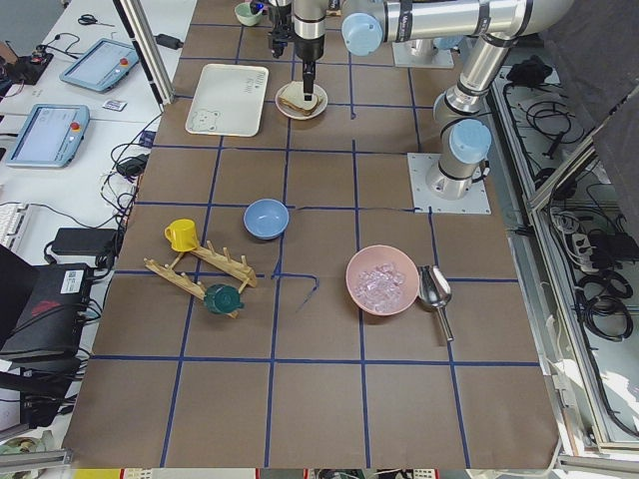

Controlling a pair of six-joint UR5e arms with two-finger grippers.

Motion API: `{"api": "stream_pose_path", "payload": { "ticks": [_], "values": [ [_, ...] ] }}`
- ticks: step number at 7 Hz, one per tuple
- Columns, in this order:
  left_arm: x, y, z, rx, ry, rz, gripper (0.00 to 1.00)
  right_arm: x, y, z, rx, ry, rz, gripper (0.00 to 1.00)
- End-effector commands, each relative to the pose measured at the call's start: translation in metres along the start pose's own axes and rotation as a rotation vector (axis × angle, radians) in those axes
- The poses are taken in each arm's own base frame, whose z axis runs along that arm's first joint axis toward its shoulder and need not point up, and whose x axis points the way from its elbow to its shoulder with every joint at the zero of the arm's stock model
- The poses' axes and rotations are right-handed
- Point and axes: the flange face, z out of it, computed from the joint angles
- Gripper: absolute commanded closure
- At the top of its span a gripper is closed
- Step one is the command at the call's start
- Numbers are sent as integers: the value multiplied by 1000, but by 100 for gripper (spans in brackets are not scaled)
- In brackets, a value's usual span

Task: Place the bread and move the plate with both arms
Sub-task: 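Raise the right gripper away from the plate toward the green cup, then reach the left gripper to the rim of the white plate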

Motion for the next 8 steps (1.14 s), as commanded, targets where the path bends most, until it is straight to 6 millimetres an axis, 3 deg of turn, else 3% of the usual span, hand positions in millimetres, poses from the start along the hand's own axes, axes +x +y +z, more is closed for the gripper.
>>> {"api": "stream_pose_path", "payload": {
  "ticks": [1, 3, 4, 5, 6, 8],
  "values": [
    [-17, -10, 10, -9, 5, -34, 0, 104, -12, -62, 32, 98, -160, 0],
    [-11, -32, 32, 21, 15, -39, 0, 103, 11, -92, 39, 113, -215, 0],
    [3, -46, 49, 38, 85, -42, 0, 93, 30, -118, 81, 106, -222, 0],
    [15, -52, 77, 22, 127, -52, 0, 76, 42, -125, 92, 106, -252, 0],
    [37, -52, 105, 50, 128, -14, 0, 71, 45, -123, 89, 102, -257, 0],
    [57, -49, 164, 81, 140, -9, 0, 71, 45, -122, 86, 101, -257, 0]
  ]
}}
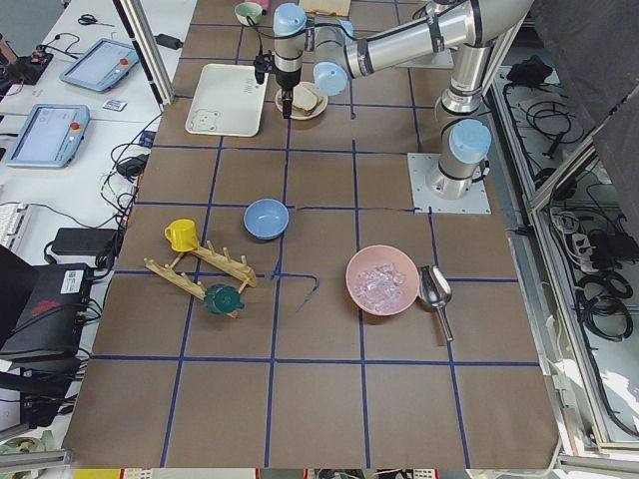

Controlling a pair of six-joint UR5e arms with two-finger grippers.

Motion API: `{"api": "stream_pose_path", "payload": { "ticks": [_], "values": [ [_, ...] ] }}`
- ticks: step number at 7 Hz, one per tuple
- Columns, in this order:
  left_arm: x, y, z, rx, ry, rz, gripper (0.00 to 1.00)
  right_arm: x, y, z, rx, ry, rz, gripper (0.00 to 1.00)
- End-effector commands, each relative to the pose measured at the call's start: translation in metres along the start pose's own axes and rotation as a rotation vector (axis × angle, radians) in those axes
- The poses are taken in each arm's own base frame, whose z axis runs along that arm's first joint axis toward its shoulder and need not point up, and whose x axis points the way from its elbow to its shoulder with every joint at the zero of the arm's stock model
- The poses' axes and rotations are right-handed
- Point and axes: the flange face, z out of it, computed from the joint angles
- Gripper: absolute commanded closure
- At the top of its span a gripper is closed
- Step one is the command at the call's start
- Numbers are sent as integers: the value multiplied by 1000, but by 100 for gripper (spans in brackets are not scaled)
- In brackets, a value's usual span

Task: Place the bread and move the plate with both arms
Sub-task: 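Reach the left gripper to the rim of the white plate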

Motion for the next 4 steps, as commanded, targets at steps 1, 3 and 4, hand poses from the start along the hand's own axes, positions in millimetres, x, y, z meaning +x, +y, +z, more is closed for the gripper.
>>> {"api": "stream_pose_path", "payload": {
  "ticks": [1, 3, 4],
  "values": [
    [22, 8, 61, -16, 43, 34, 0, -2, 1, 0, 1, -3, -2, 0],
    [48, 11, 102, -42, 53, 40, 2, -4, 1, 0, 0, -27, -2, 0],
    [60, 15, 119, -58, 53, 60, 8, -8, 1, 2, -4, -64, -13, 0]
  ]
}}
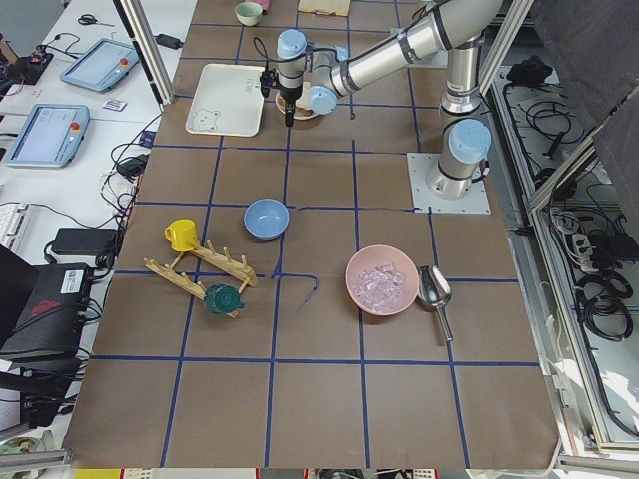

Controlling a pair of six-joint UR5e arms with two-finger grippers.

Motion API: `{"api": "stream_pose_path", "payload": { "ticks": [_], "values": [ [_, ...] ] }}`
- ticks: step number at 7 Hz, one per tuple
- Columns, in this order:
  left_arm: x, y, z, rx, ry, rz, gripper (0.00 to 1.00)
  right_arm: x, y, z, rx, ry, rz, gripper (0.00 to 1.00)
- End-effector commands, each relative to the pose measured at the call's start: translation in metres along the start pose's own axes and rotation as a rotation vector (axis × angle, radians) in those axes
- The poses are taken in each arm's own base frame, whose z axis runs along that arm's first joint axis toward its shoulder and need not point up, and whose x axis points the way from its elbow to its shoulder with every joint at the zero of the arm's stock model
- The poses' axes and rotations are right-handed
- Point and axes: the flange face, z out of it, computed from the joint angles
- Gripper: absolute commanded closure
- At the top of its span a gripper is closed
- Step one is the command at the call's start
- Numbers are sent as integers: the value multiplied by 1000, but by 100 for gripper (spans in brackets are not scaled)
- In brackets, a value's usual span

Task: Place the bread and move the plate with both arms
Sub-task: 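Reach the left gripper to the rim of the white plate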

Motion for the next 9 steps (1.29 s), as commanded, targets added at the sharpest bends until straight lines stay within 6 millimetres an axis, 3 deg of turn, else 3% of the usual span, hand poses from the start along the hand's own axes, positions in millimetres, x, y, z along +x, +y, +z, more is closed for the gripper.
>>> {"api": "stream_pose_path", "payload": {
  "ticks": [1, 4, 6, 7, 9],
  "values": [
    [24, 8, 38, -46, 1, 34, 24, -3, -1, 3, -1, -35, -10, 0],
    [31, 13, 58, -82, -3, 12, 24, 0, -2, 2, 7, -33, 3, 0],
    [32, 11, 54, -67, 0, 29, 93, -2, -1, 4, -6, -32, 2, 0],
    [32, 11, 53, -67, 0, 17, 100, -2, 0, 4, -7, -32, 4, 0],
    [32, 8, 51, -64, 2, 12, 100, -3, 0, 4, -7, -32, 2, 0]
  ]
}}
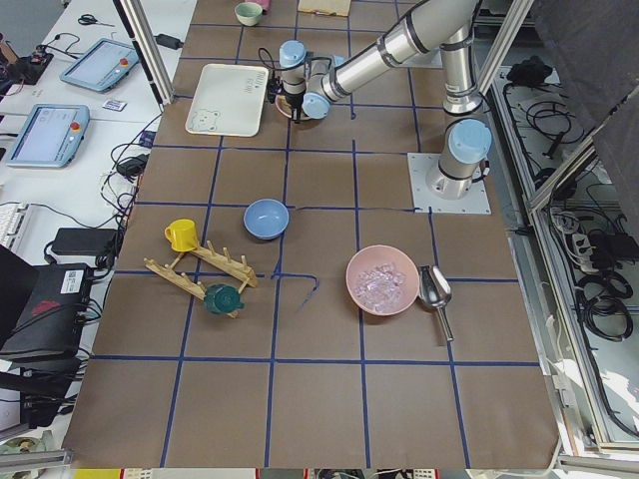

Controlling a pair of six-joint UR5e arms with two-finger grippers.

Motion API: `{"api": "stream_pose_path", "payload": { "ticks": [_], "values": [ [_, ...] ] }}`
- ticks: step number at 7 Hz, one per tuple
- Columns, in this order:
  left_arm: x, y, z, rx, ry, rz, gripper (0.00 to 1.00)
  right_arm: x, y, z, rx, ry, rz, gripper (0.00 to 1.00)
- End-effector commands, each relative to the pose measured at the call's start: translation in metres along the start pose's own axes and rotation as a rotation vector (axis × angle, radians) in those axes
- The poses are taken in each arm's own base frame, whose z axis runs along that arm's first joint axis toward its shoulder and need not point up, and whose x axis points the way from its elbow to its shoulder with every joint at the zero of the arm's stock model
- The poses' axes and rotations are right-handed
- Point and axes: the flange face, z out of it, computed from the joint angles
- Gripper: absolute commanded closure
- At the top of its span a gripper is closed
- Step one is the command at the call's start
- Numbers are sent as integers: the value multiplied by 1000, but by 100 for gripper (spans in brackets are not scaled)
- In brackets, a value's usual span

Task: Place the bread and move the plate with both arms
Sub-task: 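Reach the left gripper to the rim of the white plate, then grip the plate rim with the left gripper and lift it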

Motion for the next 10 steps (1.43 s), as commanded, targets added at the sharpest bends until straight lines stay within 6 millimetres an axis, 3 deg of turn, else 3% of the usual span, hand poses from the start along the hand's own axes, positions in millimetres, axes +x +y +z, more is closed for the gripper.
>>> {"api": "stream_pose_path", "payload": {
  "ticks": [1, 2, 4, 6, 7, 8, 9, 10],
  "values": [
    [-1, -1, -10, 10, 3, -8, 100, 0, 0, 0, -1, 3, 2, 0],
    [-2, -2, -17, 17, 34, -19, 100, 0, 0, 0, -2, 8, 2, 0],
    [-15, -24, -45, 16, 83, -77, 100, 0, 0, 0, -2, 8, 4, 0],
    [-7, -45, -82, -4, 96, -114, 100, 1, 1, 0, -4, 17, 24, 0],
    [-9, -52, -92, 6, 127, -148, 100, 1, 1, 0, -4, 17, 24, 0],
    [-27, -65, -101, 24, 163, -183, 100, 1, 1, 0, -4, 17, 24, 0],
    [-41, -85, -100, 46, 154, -183, 100, 1, 1, 0, -4, 17, 24, 0],
    [-41, -108, -101, 64, 155, -180, 100, 1, 0, 0, -2, 17, 24, 0]
  ]
}}
